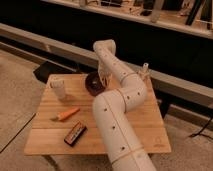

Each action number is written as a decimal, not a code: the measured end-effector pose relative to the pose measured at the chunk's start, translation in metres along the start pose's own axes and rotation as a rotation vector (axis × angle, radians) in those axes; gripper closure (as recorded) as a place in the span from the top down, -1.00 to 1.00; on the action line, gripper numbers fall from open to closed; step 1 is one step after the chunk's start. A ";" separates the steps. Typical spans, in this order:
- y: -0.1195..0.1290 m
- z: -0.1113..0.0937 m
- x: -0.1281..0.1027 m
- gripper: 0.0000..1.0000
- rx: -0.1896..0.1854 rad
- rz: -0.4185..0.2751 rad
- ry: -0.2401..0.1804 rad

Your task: Pick up the ceramic bowl

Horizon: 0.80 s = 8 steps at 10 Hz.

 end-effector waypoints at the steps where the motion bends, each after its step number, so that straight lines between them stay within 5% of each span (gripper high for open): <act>1: 0.000 0.000 0.000 -1.00 0.000 0.000 0.000; 6: 0.000 0.000 0.000 -1.00 0.000 0.000 0.000; 7: 0.001 -0.010 -0.003 -1.00 0.003 -0.006 -0.020; 8: 0.007 -0.040 -0.012 -1.00 0.023 -0.045 -0.091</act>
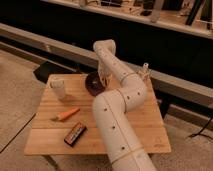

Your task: Pick up the ceramic bowl

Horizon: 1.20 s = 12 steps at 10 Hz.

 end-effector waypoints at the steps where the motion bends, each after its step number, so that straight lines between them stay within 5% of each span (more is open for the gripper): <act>1: 0.004 -0.022 -0.010 -1.00 0.019 -0.041 -0.058; 3: 0.020 -0.071 -0.029 -1.00 0.080 -0.205 -0.176; 5: 0.027 -0.096 -0.029 -1.00 0.109 -0.293 -0.210; 8: 0.032 -0.104 0.001 -1.00 0.103 -0.334 -0.151; 12: 0.025 -0.089 0.046 -1.00 0.110 -0.352 -0.020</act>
